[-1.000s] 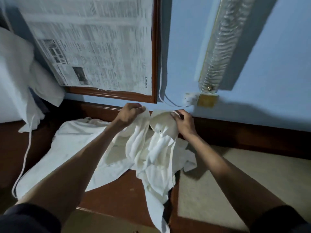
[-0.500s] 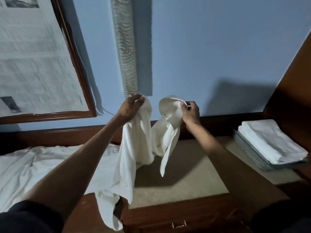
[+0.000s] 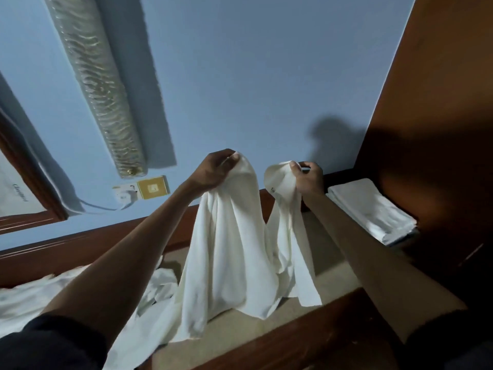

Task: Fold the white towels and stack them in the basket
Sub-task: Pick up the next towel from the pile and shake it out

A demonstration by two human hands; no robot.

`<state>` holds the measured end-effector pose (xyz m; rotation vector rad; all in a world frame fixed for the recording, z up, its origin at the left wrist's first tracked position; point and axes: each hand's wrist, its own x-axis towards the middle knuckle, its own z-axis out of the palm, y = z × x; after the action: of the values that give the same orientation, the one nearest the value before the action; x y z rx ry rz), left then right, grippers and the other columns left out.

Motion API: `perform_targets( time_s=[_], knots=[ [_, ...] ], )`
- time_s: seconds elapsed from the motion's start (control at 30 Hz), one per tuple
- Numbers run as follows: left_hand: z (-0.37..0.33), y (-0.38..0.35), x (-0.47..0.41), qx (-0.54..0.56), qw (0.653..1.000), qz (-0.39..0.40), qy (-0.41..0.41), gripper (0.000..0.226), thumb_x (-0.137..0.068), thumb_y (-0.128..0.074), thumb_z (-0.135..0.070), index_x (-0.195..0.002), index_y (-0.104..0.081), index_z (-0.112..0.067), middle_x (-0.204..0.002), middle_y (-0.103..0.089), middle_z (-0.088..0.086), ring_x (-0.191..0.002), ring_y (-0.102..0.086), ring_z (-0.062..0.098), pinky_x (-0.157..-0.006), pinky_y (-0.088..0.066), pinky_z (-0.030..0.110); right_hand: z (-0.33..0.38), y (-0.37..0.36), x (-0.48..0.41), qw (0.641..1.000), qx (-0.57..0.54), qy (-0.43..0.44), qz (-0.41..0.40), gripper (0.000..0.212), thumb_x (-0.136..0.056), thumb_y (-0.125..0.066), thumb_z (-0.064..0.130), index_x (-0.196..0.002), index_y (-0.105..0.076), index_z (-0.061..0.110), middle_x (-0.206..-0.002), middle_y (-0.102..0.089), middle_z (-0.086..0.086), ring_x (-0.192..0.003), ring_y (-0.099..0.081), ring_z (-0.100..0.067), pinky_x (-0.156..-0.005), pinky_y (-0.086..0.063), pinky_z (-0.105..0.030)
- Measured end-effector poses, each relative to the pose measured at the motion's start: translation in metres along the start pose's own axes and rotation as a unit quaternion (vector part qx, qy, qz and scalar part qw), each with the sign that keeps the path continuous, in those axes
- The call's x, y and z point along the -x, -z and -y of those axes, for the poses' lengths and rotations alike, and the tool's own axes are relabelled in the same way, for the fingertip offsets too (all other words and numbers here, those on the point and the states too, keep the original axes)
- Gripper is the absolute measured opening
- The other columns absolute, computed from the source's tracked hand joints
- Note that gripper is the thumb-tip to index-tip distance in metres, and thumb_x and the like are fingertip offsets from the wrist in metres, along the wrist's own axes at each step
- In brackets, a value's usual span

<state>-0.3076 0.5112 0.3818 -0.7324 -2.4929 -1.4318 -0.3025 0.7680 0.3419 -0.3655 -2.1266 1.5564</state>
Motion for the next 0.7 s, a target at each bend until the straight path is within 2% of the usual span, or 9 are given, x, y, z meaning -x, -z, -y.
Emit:
perform_targets(
  time_s=[0.1,0.17,0.27,0.37,0.47,0.53,0.6,0.67,0.7],
  knots=[
    [0.013,-0.012,-0.037,0.003,1.0,0.02,-0.007,0.033,-0.108,-0.051,-0.03,-0.1,-0.069,-0.004,-0.09,-0.067,-0.004,-0.078,-0.057,-0.005,-0.076,-0.044,0.014,-0.009,-0.012,-0.039,0.992,0.106,0.046,0.051,0.043,-0.098,-0.065,0.029,-0.13,-0.054,0.003,-0.124,-0.058,-0.014,-0.114,-0.057,-0.026,-0.094,-0.043,-0.031],
    [0.024,-0.018,-0.06,0.002,0.999,0.046,-0.002,0.032,-0.108,-0.051,-0.03,-0.096,-0.067,-0.005,-0.084,-0.063,-0.006,-0.072,-0.054,-0.002,-0.069,-0.043,0.013,-0.01,-0.027,-0.062,0.974,0.156,0.084,0.143,0.044,-0.096,-0.064,0.016,-0.138,-0.051,0.005,-0.131,-0.052,-0.014,-0.121,-0.053,-0.025,-0.101,-0.042,-0.035],
    [0.038,-0.019,-0.091,-0.038,0.993,0.112,-0.006,0.03,-0.109,-0.049,-0.031,-0.095,-0.068,-0.011,-0.087,-0.064,-0.005,-0.075,-0.055,0.005,-0.069,-0.044,0.019,-0.004,-0.048,-0.08,0.925,0.126,0.06,0.353,0.052,-0.09,-0.06,-0.006,-0.14,-0.053,0.007,-0.137,-0.057,-0.01,-0.124,-0.056,-0.023,-0.098,-0.048,-0.033],
    [0.05,-0.02,-0.11,-0.049,0.983,0.175,0.006,0.026,-0.108,-0.052,-0.029,-0.096,-0.071,-0.016,-0.089,-0.067,-0.008,-0.08,-0.06,0.005,-0.072,-0.046,0.018,-0.008,-0.062,-0.088,0.884,0.077,0.02,0.461,0.04,-0.089,-0.069,0.001,-0.129,-0.061,0.004,-0.127,-0.068,-0.013,-0.117,-0.064,-0.022,-0.099,-0.051,-0.038],
    [0.056,-0.012,-0.122,-0.012,0.983,0.178,0.029,0.024,-0.104,-0.06,-0.033,-0.099,-0.076,-0.015,-0.094,-0.073,-0.008,-0.087,-0.067,0.008,-0.074,-0.052,0.019,-0.004,-0.065,-0.095,0.871,0.038,-0.005,0.489,0.028,-0.092,-0.075,0.024,-0.113,-0.067,0.008,-0.113,-0.073,-0.005,-0.111,-0.069,-0.022,-0.098,-0.053,-0.036],
    [0.056,-0.003,-0.133,-0.017,0.983,0.181,0.04,0.022,-0.1,-0.066,-0.034,-0.099,-0.077,-0.015,-0.098,-0.076,-0.004,-0.093,-0.07,0.013,-0.08,-0.056,0.025,0.001,-0.062,-0.104,0.876,0.027,0.0,0.482,0.02,-0.097,-0.068,0.032,-0.091,-0.066,0.013,-0.09,-0.071,0.005,-0.091,-0.069,-0.013,-0.086,-0.052,-0.028],
    [0.057,0.007,-0.144,-0.025,0.981,0.182,0.068,0.022,-0.096,-0.07,-0.038,-0.092,-0.077,-0.018,-0.091,-0.075,-0.006,-0.086,-0.069,0.011,-0.073,-0.054,0.022,0.01,-0.059,-0.112,0.882,0.001,0.005,0.47,0.027,-0.101,-0.061,0.037,-0.081,-0.058,0.018,-0.078,-0.062,0.01,-0.077,-0.059,-0.008,-0.074,-0.046,-0.022],
    [0.056,0.011,-0.149,-0.001,0.978,0.182,0.098,0.025,-0.094,-0.073,-0.041,-0.084,-0.076,-0.019,-0.083,-0.072,-0.008,-0.076,-0.066,0.006,-0.065,-0.05,0.018,0.018,-0.061,-0.124,0.899,-0.014,0.019,0.436,0.031,-0.101,-0.061,0.041,-0.08,-0.056,0.018,-0.077,-0.057,0.006,-0.074,-0.054,-0.01,-0.066,-0.043,-0.021],
    [0.057,0.012,-0.151,0.023,0.978,0.176,0.106,0.027,-0.094,-0.073,-0.041,-0.083,-0.076,-0.017,-0.083,-0.072,-0.007,-0.076,-0.066,0.006,-0.066,-0.05,0.018,0.022,-0.063,-0.132,0.911,-0.02,0.033,0.411,0.032,-0.1,-0.062,0.04,-0.079,-0.055,0.017,-0.076,-0.054,0.003,-0.072,-0.052,-0.011,-0.062,-0.041,-0.022]
  ],
)
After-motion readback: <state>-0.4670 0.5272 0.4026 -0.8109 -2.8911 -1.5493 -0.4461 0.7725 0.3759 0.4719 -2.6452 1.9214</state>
